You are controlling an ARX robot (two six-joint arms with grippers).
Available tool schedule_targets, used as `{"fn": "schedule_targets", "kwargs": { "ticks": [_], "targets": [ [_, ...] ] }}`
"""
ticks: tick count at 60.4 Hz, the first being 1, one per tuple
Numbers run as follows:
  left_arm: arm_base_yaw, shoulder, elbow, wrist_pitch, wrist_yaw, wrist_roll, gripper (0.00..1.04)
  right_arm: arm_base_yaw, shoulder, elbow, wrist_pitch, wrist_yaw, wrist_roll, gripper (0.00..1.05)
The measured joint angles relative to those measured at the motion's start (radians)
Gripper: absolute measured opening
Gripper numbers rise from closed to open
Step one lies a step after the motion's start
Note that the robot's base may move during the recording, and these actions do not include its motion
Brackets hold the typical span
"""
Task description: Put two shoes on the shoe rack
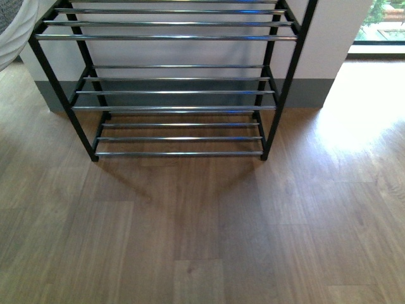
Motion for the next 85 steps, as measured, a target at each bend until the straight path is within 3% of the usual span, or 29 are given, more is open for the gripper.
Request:
{"fn": "schedule_targets", "kwargs": {
  "ticks": [85],
  "targets": [
    [0.002, 0.002, -0.002, 0.0, -0.003, 0.0, 0.02, 0.002, 0.0, -0.001, 0.0, 0.0, 0.0, 0.01]
  ]
}}
